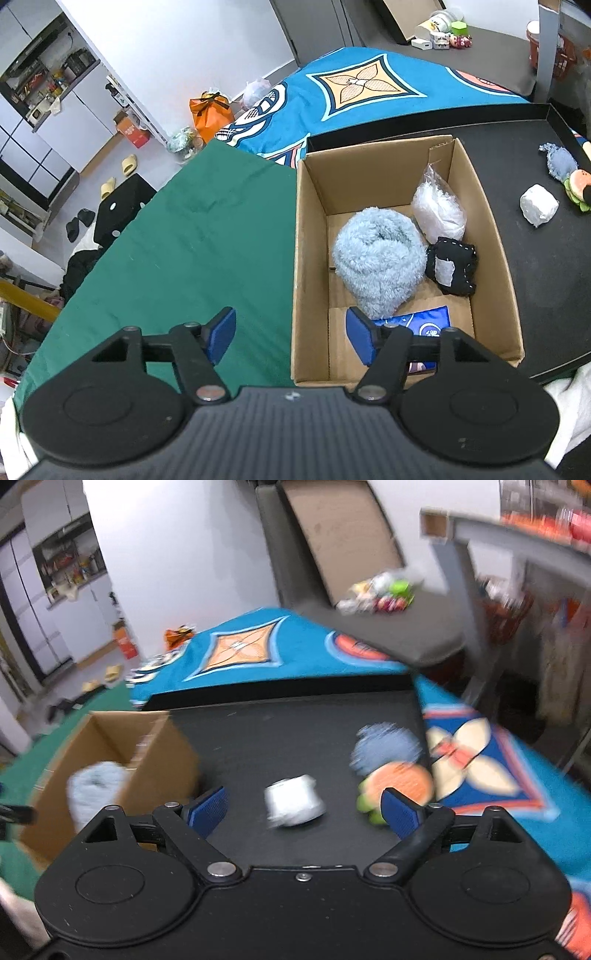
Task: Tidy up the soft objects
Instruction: 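Move the right gripper to the burger plush and close on it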
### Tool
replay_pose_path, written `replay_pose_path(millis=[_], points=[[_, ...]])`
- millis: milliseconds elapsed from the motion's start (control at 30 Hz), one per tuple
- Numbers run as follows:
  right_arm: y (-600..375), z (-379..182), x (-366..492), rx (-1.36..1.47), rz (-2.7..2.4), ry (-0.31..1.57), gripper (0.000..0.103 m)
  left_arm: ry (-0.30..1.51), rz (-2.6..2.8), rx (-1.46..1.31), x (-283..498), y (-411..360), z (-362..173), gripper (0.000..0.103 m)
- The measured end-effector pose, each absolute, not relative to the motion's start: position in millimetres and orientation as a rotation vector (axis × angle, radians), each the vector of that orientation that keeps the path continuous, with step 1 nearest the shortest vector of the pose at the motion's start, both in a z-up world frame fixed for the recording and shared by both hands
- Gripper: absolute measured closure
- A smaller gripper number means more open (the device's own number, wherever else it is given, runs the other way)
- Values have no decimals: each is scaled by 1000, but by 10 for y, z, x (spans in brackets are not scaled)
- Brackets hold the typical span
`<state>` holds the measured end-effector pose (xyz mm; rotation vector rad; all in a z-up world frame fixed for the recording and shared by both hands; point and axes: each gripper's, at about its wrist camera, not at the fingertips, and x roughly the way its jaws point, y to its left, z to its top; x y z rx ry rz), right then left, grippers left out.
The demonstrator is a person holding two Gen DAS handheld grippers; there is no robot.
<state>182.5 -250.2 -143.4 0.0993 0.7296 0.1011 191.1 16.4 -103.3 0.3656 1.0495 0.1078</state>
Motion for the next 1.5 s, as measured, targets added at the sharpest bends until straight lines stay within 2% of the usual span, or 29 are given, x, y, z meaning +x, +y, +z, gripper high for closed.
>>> replay_pose_path(millis=[967, 1033, 1100, 1167, 1400, 1500], points=[[-2662, -2092, 2292, 22, -2, 794, 26, 1135, 165, 457, 2212, -86, -1255, 36], [-2635, -2104, 2289, -6, -7, 788, 32, 1139, 168, 461, 2224, -92, -1267, 36], [-2635, -2107, 2296, -32, -23, 785, 49, 1145, 169, 460, 2239, -89, -1277, 36], [-2645, -2105, 2297, -57, -45, 782, 58, 1149, 171, 461, 2252, -99, -1284, 36], [-2667, -2025, 2249, -61, -45, 757, 71, 1138, 169, 458, 2250, -107, -1275, 36], [-2663, -1980, 2215, -46, -29, 753, 73, 1131, 170, 445, 2226, -88, -1252, 36]])
